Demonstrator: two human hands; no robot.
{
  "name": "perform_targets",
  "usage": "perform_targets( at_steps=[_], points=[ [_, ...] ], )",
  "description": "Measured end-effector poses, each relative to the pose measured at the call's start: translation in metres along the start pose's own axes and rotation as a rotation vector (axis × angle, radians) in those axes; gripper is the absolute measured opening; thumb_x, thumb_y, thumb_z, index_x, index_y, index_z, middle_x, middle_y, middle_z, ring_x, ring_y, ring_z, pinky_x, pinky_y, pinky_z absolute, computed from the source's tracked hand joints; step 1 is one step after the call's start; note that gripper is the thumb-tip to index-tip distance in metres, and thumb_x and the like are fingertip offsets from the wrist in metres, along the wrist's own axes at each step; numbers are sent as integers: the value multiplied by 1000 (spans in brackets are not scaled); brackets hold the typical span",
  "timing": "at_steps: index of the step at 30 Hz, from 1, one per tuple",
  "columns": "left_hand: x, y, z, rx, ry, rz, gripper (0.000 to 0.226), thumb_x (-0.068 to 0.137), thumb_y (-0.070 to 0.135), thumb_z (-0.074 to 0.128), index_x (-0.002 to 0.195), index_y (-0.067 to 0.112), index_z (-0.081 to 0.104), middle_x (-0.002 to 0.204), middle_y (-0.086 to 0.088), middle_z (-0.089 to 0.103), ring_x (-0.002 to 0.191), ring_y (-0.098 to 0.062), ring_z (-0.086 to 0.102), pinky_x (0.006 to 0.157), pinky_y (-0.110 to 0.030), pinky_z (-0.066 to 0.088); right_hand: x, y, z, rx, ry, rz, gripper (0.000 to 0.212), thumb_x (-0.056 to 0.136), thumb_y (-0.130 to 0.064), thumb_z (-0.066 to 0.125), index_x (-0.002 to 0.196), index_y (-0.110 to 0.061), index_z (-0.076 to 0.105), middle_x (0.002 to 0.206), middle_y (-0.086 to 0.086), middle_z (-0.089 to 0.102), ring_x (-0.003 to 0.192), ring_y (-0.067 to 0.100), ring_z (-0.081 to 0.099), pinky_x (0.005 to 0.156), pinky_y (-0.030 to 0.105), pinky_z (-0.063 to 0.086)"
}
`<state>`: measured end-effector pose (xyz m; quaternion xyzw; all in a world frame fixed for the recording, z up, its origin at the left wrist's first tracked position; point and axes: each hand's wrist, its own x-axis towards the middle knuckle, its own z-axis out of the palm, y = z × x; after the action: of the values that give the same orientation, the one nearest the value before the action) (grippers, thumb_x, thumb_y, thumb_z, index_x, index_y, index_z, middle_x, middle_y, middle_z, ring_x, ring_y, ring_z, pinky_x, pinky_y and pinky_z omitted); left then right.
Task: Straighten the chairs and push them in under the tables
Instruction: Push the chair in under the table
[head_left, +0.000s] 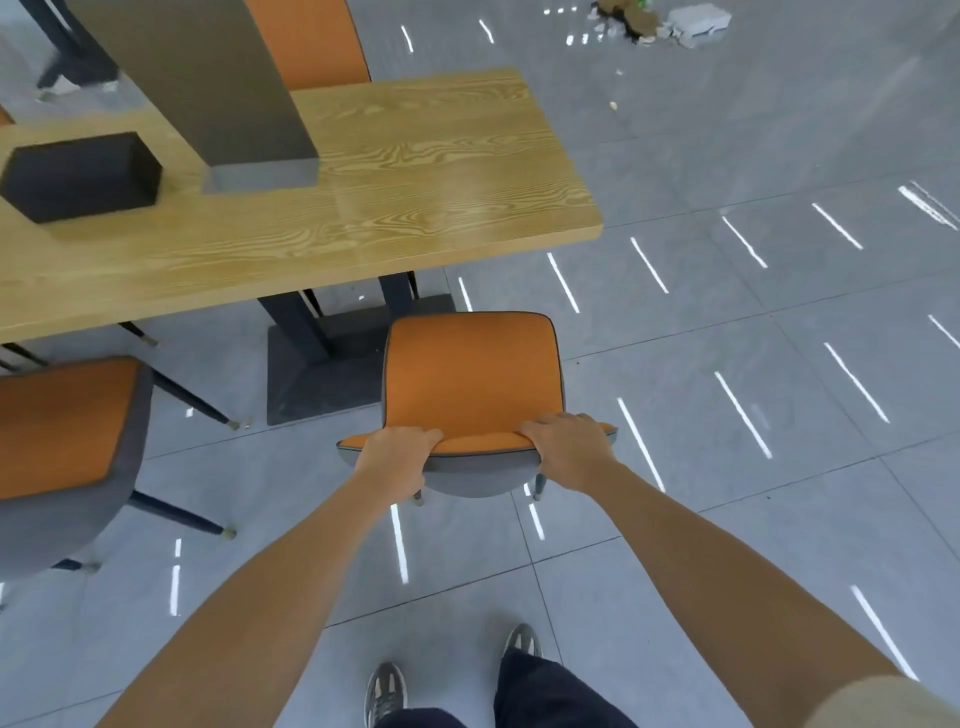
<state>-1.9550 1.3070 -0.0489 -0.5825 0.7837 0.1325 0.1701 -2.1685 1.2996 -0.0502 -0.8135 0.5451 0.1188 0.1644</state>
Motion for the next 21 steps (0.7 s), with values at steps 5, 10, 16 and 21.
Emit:
perform_targets(
  at_steps=[5,10,16,21],
  points=[
    [-29,-38,17,-23,21,23,28,85,5,56,111,15,53,103,-5,66,96,-25,63,67,-29,36,-2,-46,12,14,27,-17,38,86,-12,53,123,-22,54,108,5,62,99,26,59,79,35,47],
    [-66,-92,37,-60,44,-19,30,83,5,57,111,17,54,104,-4,66,97,-24,63,70,-28,36,7,-111,17,10,17,-69,39,86,-11,51,123,-23,55,105,5,63,95,25,61,73,33,48],
    [-109,-163,54,-117,62,-135,33,84,2,55,114,16,54,106,-5,64,100,-25,60,85,-31,43,37,-191,16,-19,14,-156,42,87,-11,53,127,-24,53,106,5,63,96,25,61,72,33,48],
    [-117,-193,54,-174,97,-197,36,85,-2,50,115,16,54,105,-5,62,98,-24,58,79,-30,41,64,-220,7,-33,48,-197,44,87,-11,53,130,-24,53,112,4,64,101,26,61,82,34,47]
  ],
)
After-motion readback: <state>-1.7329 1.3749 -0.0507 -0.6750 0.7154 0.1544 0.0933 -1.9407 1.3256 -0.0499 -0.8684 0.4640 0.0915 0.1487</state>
